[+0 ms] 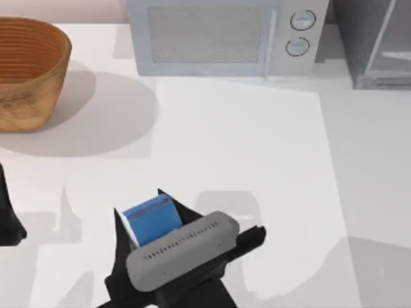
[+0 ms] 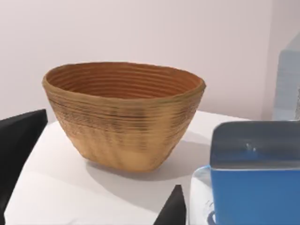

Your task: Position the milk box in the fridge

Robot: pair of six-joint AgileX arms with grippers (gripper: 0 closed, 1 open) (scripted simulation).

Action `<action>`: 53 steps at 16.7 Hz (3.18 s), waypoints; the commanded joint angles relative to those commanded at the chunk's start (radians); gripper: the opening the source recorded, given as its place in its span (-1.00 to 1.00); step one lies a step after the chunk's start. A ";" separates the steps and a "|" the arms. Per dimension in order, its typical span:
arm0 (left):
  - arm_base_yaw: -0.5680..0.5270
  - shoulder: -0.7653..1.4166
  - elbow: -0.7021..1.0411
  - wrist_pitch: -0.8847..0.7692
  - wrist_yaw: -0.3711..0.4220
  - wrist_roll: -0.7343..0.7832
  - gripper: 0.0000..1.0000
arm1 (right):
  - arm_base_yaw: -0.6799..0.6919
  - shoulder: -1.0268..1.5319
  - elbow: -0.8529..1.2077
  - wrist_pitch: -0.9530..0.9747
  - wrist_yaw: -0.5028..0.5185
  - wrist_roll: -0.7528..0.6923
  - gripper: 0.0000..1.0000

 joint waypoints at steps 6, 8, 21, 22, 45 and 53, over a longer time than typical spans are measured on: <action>0.000 0.000 0.000 0.000 0.000 0.000 1.00 | 0.764 -0.281 -0.123 -0.166 -0.161 0.020 -1.00; 0.000 0.000 0.000 0.000 0.000 0.000 1.00 | 1.092 -0.390 -0.170 -0.229 -0.226 0.023 -1.00; 0.000 0.000 0.000 0.000 0.000 0.000 1.00 | 3.432 -1.136 -0.478 -0.647 -0.664 -0.001 -1.00; 0.000 0.000 0.000 0.000 0.000 0.000 1.00 | 3.591 -1.191 -0.499 -0.678 -0.693 -0.005 -1.00; 0.000 0.000 0.000 0.000 0.000 0.000 1.00 | 4.837 -1.697 -0.701 -0.980 -0.940 -0.052 -1.00; 0.000 0.000 0.000 0.000 0.000 0.000 1.00 | 4.765 -1.251 -0.477 -0.705 -0.987 -0.045 -1.00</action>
